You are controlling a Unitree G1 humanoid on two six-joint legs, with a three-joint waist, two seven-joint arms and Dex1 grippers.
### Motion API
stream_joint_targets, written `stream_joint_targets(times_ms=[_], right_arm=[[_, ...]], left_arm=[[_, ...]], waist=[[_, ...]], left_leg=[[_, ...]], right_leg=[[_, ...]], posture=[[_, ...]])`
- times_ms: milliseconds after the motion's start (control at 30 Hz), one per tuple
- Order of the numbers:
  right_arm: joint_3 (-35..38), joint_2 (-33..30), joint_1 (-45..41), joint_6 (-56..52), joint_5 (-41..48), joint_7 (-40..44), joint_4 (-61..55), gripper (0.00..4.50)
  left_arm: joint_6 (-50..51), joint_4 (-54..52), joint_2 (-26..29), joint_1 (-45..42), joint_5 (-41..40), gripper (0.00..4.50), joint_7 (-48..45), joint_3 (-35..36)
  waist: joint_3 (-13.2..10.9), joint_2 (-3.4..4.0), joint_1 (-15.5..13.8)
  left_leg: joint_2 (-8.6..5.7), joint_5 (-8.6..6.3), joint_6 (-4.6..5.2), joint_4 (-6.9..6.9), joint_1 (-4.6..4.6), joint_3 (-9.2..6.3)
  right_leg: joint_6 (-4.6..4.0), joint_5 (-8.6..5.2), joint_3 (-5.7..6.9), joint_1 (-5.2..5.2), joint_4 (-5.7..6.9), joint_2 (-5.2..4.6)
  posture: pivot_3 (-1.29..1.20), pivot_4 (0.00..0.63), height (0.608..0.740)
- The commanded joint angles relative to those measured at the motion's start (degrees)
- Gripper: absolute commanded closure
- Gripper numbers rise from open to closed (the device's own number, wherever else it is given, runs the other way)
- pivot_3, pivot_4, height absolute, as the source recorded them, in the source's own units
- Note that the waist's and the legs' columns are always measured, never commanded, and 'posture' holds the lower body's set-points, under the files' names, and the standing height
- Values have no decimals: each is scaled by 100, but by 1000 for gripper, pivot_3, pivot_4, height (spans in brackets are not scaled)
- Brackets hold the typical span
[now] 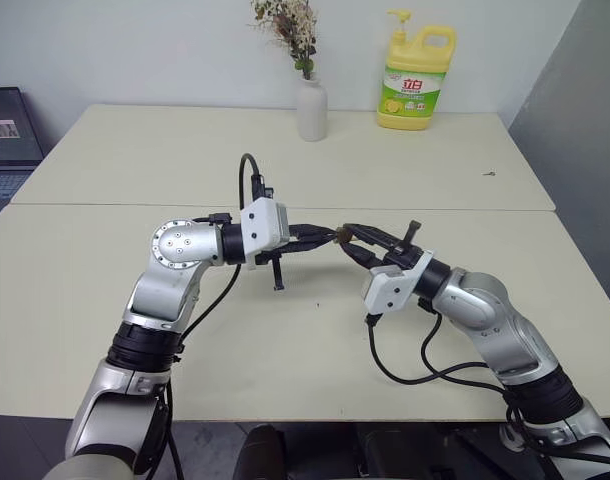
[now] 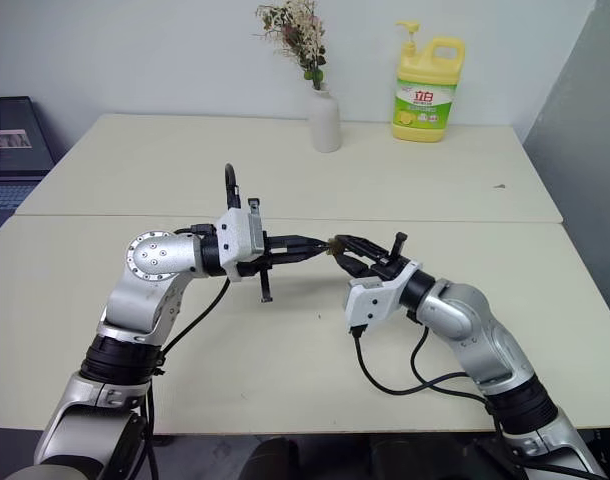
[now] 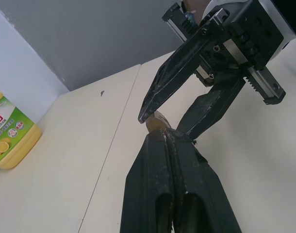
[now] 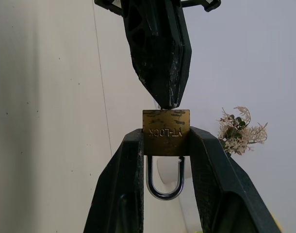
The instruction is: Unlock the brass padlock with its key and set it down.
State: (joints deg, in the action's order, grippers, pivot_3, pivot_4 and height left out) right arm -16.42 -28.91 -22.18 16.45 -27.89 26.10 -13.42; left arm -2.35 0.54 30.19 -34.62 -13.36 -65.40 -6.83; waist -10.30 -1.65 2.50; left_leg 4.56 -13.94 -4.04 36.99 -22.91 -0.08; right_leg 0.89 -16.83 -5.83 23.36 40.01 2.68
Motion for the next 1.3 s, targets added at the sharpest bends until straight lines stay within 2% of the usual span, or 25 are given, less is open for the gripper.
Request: stream_joint_targets(times_ms=[33,233,433,767,1033,1167,1267,1300], right_arm=[[76,56,-107,37,101,-8,-120,3570],[100,62,-107,35,108,7,-121,3570],[116,48,-100,5,93,32,-135,3570],[115,38,-75,12,83,80,-173,3570],[131,41,-56,-2,77,113,-191,3570],[125,47,-56,-6,85,124,-193,3570],[113,52,-62,-1,83,129,-188,3570],[108,52,-65,4,82,131,-185,3570]], left_arm=[[211,-229,-132,-148,-198,4500,46,-69],[1005,-360,-187,-77,-547,4500,200,72],[2921,-440,-53,-168,-1408,2725,510,427],[4572,-940,-59,-227,-2337,2685,935,655],[4399,-871,26,-218,-2142,2685,943,527],[4311,-855,46,-184,-2005,1865,978,448],[4297,-878,19,-162,-1964,892,988,418],[4328,-884,16,-162,-1970,850,988,412]], waist=[[0,0,-1],[0,0,0],[0,0,3],[0,0,-1],[0,0,-4],[0,0,-5],[0,0,-7],[0,0,-7]], left_leg=[[0,0,0,0,0,0],[0,0,0,0,0,0],[0,0,0,1,0,-2],[0,0,0,1,0,-6],[0,1,-1,1,2,-7],[0,1,-1,1,2,-6],[0,1,-1,1,2,-6],[0,1,-1,1,2,-6]], right_leg=[[0,0,0,0,0,0],[0,0,0,0,0,0],[1,0,1,-1,2,0],[1,0,3,-3,2,0],[1,0,4,-3,4,0],[1,0,4,-3,4,0],[0,0,3,-3,3,0],[0,0,3,-3,3,0]], posture=[[0,150,740],[0,150,740],[0,150,740],[0,150,740],[0,150,740],[0,150,740],[0,150,740],[0,150,740]])
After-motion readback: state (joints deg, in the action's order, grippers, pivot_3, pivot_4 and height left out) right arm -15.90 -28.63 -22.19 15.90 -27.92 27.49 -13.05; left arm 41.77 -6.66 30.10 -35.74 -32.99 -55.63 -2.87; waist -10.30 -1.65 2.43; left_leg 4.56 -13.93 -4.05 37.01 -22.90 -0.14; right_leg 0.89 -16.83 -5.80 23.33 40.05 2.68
